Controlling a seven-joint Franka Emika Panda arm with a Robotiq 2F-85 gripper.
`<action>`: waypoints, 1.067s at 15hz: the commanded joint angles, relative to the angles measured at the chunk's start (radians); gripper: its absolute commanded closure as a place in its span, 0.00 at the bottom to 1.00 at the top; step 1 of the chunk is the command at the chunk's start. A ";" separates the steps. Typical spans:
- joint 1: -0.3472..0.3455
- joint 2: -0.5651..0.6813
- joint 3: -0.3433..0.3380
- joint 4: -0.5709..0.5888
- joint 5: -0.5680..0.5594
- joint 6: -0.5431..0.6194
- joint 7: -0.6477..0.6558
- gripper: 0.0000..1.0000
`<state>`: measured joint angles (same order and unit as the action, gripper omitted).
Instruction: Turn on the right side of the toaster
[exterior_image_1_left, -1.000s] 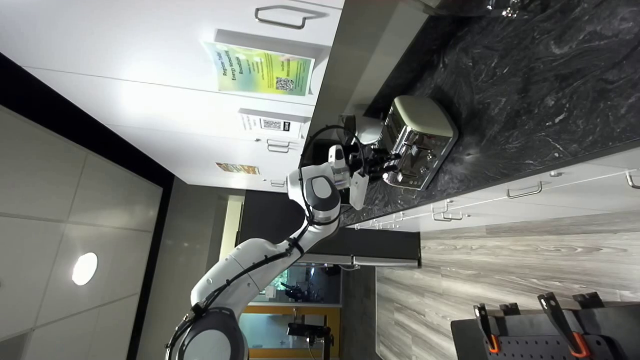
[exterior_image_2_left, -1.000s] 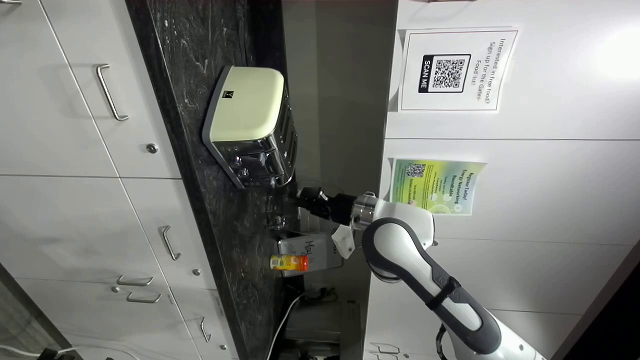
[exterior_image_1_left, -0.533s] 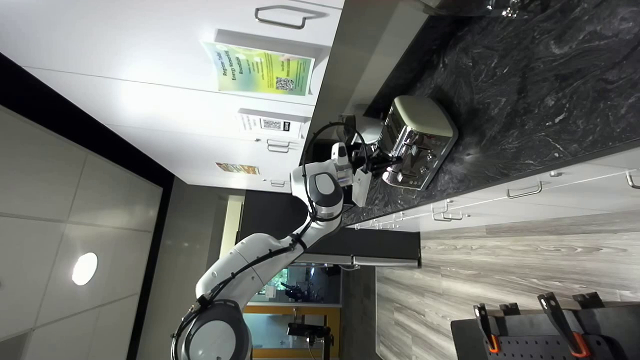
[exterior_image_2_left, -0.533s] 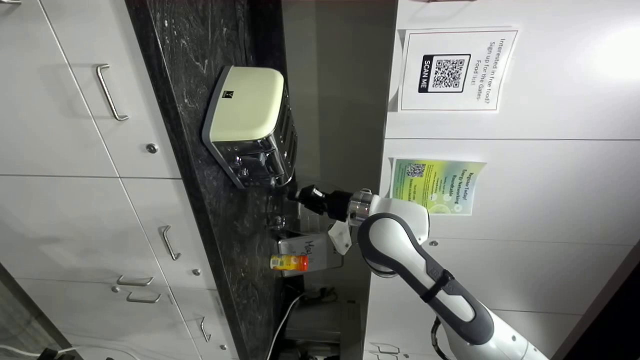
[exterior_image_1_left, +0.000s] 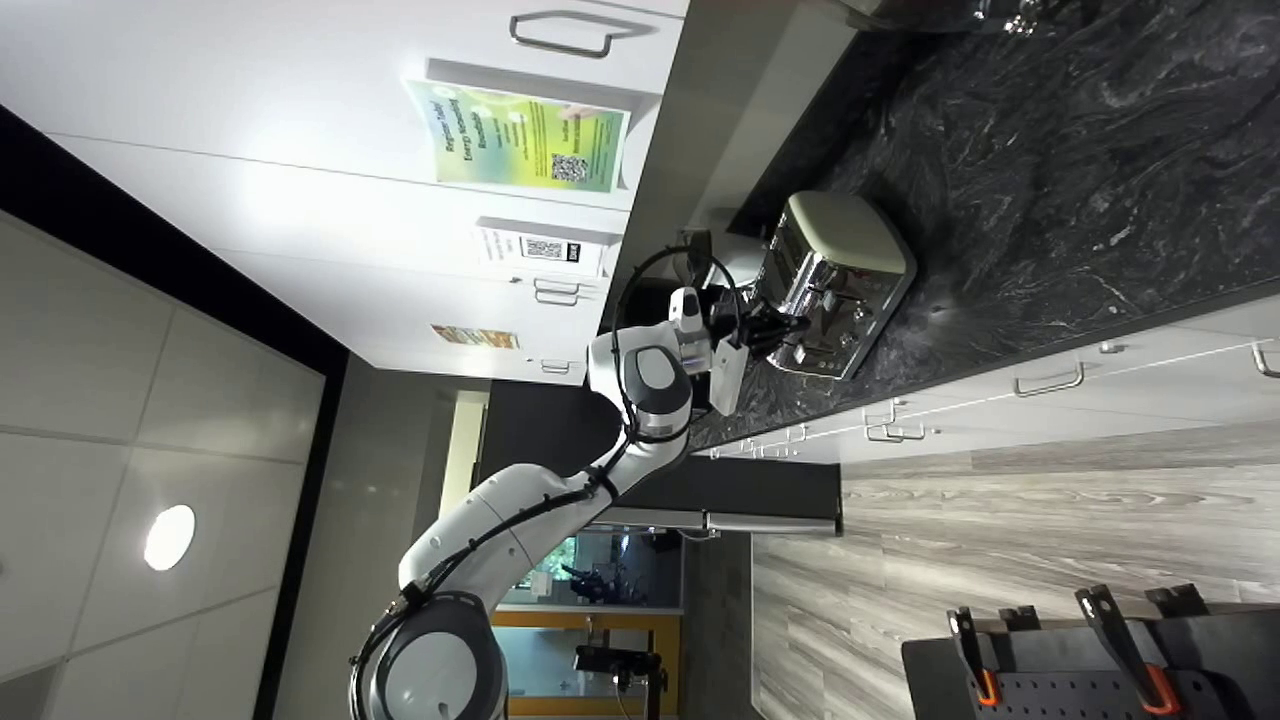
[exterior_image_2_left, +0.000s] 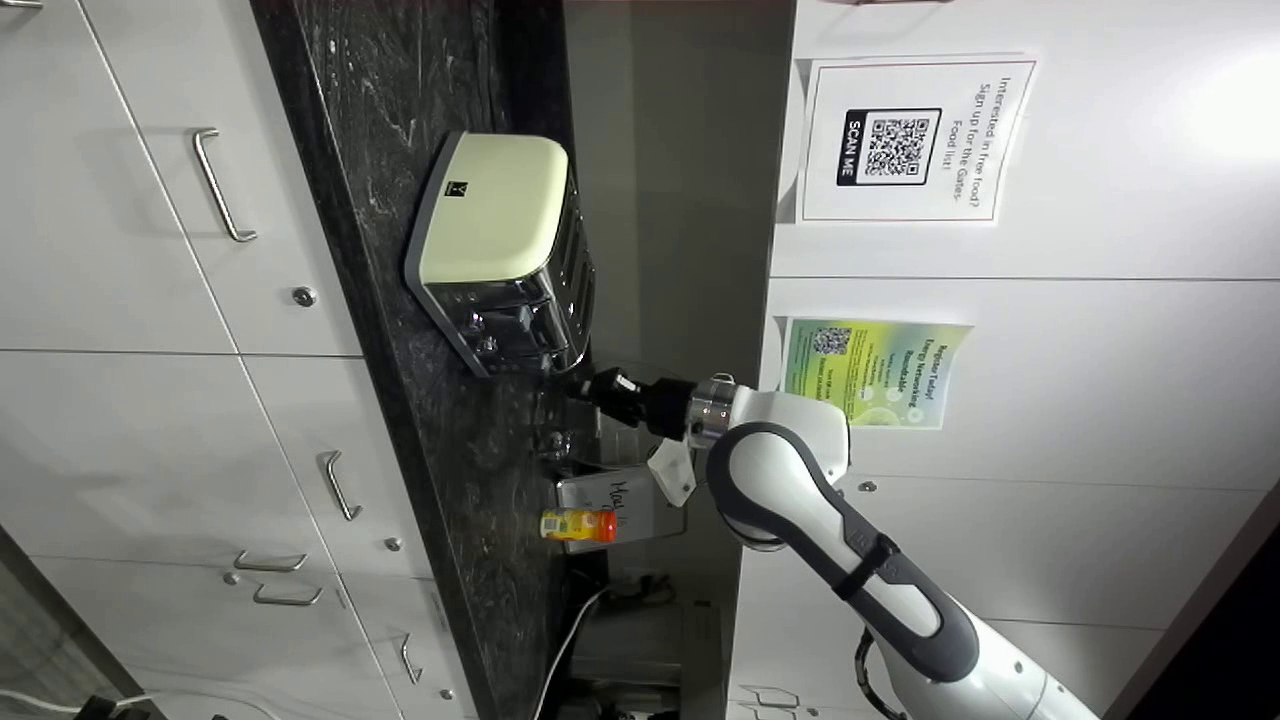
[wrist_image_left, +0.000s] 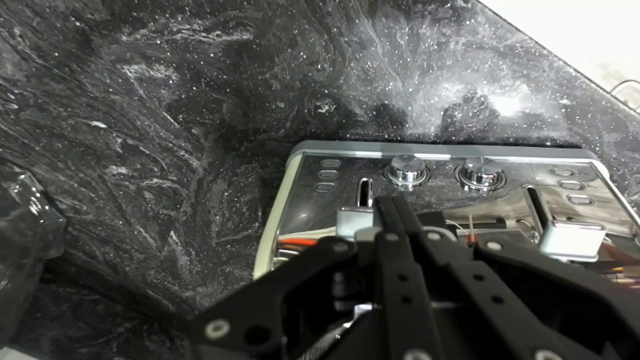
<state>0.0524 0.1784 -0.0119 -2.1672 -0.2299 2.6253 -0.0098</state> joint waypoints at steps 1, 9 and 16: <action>0.009 0.038 -0.002 0.030 -0.026 0.007 0.028 1.00; 0.018 0.104 -0.014 0.067 -0.032 0.076 0.033 1.00; 0.037 0.156 -0.054 0.096 -0.079 0.133 0.067 1.00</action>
<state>0.0663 0.3077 -0.0363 -2.1013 -0.2708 2.7358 0.0112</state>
